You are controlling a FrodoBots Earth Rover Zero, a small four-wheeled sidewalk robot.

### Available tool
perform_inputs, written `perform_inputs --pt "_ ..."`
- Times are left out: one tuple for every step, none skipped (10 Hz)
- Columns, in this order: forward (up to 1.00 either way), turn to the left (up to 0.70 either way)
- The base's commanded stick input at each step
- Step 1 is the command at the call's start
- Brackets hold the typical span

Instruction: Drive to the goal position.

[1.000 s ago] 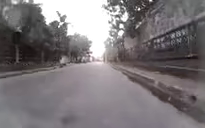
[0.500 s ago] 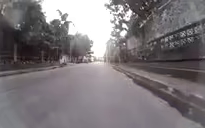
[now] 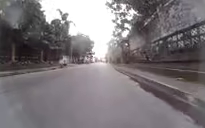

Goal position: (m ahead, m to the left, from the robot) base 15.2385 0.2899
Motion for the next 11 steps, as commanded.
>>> perform_inputs --pt "1.00 0.00" --pt "1.00 0.00" --pt "1.00 0.00" --pt "1.00 0.00" --pt "1.00 0.00" --pt "1.00 0.00" --pt "1.00 0.00" --pt "1.00 0.00" --pt "1.00 0.00" --pt "1.00 0.00" --pt "1.00 0.00"
